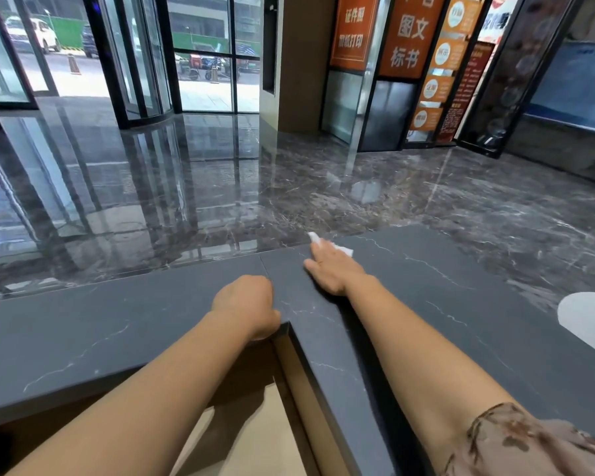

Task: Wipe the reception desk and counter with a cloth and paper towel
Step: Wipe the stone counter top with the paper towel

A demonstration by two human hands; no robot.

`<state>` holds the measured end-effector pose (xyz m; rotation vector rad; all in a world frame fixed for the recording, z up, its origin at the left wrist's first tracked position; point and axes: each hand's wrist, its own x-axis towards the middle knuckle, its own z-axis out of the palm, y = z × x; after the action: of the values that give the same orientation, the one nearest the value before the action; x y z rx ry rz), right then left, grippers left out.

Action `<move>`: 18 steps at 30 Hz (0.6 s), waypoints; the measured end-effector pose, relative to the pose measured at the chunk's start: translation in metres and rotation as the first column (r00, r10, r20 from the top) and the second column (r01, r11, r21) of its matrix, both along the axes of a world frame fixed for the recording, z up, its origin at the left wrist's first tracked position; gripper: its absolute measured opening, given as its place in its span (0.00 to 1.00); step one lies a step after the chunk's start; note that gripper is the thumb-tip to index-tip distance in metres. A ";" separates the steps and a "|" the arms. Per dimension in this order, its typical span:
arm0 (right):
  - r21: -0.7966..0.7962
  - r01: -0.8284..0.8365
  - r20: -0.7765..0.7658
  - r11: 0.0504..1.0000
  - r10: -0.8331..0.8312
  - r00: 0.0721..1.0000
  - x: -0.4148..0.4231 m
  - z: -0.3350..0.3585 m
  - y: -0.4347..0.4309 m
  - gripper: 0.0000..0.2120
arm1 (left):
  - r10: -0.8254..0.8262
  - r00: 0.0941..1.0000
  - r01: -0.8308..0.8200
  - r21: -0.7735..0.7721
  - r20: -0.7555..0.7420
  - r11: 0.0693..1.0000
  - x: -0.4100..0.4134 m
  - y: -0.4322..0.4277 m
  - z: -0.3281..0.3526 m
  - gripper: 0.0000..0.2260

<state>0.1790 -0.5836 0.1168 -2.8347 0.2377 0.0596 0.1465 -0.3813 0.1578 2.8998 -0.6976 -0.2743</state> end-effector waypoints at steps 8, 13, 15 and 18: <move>-0.081 0.421 0.000 0.904 -0.422 0.907 -0.033 0.004 -0.092 0.29 | -0.157 0.983 0.163 0.058 -0.096 0.985 0.001 -0.020 -0.004 0.15; -0.018 0.021 -0.001 1.000 -0.021 1.000 0.002 -0.003 -0.007 0.28 | -0.146 0.988 0.151 0.105 -0.056 0.983 -0.003 -0.039 0.006 0.02; -0.030 -0.123 -0.029 0.992 0.122 0.992 0.008 -0.004 0.003 0.28 | -0.122 0.991 0.128 0.127 -0.061 0.983 -0.002 -0.044 0.012 0.04; -0.008 -0.032 -0.003 0.999 0.032 0.999 0.005 0.001 -0.037 0.31 | -0.078 0.990 0.095 0.140 -0.116 0.986 0.002 -0.047 0.015 0.04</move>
<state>0.1842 -0.6211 0.1175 -2.8465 0.1936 0.0696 0.1488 -0.4280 0.1730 2.9655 -0.8184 -0.5127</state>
